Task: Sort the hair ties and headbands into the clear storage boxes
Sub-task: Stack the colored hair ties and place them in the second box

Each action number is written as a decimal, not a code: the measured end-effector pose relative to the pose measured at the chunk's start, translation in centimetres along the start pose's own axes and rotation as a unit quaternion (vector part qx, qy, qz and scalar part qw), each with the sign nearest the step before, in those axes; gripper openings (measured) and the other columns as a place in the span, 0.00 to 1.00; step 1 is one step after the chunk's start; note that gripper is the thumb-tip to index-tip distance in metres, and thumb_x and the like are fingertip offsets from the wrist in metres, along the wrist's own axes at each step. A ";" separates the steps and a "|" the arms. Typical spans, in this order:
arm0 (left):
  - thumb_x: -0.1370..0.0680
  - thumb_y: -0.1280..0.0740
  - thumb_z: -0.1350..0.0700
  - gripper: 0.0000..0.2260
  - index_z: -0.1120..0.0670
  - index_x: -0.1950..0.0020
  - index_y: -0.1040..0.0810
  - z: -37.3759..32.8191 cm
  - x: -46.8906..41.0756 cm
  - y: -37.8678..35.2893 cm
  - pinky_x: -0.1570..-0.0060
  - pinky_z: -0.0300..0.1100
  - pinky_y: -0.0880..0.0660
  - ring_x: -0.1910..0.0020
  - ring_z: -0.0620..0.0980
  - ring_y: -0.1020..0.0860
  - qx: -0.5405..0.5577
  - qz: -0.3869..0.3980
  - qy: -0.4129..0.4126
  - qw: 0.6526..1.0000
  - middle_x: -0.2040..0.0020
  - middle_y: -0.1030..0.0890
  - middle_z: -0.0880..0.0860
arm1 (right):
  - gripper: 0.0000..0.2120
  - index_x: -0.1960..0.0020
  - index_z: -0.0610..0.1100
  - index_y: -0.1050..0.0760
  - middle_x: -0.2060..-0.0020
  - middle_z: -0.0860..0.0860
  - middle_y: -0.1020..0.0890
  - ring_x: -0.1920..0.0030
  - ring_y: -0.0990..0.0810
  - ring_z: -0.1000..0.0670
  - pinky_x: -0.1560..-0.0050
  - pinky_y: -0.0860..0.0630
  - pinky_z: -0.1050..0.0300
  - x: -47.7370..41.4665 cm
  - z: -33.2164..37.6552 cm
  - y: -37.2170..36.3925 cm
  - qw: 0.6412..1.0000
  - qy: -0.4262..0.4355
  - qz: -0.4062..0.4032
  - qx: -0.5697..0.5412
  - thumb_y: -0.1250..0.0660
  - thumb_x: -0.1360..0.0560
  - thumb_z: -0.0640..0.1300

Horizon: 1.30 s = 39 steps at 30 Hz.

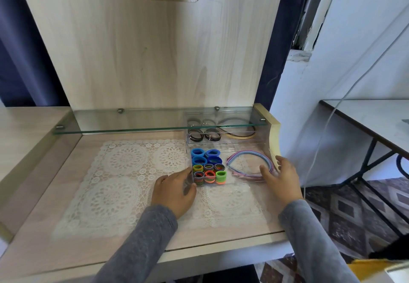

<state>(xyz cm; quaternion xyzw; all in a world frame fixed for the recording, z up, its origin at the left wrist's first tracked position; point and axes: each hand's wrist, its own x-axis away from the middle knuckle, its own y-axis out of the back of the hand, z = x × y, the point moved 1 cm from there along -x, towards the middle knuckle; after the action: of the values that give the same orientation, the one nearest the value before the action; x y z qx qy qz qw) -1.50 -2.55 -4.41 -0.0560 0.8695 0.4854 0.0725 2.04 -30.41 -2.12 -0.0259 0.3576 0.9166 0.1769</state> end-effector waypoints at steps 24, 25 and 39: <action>0.22 0.38 0.47 0.22 0.43 0.27 0.33 -0.7 -0.6 1.4 0.33 0.45 0.38 0.43 0.47 0.24 0.000 -0.041 0.016 0.999 0.41 0.20 0.45 | 0.35 0.30 0.43 0.35 0.34 0.44 0.30 0.35 0.31 0.45 0.34 0.33 0.48 -0.5 0.7 0.0 0.999 0.029 0.018 -0.030 0.28 0.30 0.57; 0.21 0.38 0.47 0.21 0.43 0.27 0.33 -0.8 -0.7 1.5 0.33 0.45 0.38 0.43 0.47 0.24 -0.002 -0.040 0.018 0.999 0.41 0.20 0.45 | 0.37 0.30 0.44 0.36 0.33 0.45 0.31 0.34 0.31 0.45 0.33 0.33 0.48 -0.5 0.7 0.0 0.999 0.029 0.028 -0.031 0.26 0.32 0.57; 0.22 0.38 0.50 0.20 0.43 0.29 0.31 -0.5 -2.8 0.9 0.33 0.47 0.35 0.43 0.46 0.23 0.022 -0.039 0.044 0.998 0.40 0.20 0.43 | 0.37 0.32 0.44 0.35 0.38 0.47 0.31 0.37 0.33 0.49 0.42 0.38 0.61 -1.8 1.8 -1.0 0.997 0.056 0.042 -0.037 0.23 0.35 0.52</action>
<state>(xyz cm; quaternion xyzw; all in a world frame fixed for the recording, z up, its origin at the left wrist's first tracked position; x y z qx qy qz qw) 1.07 -2.42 -2.89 -0.1094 0.8797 0.4596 0.0546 4.19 -29.02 -1.12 -0.0684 0.3330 0.9331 0.1172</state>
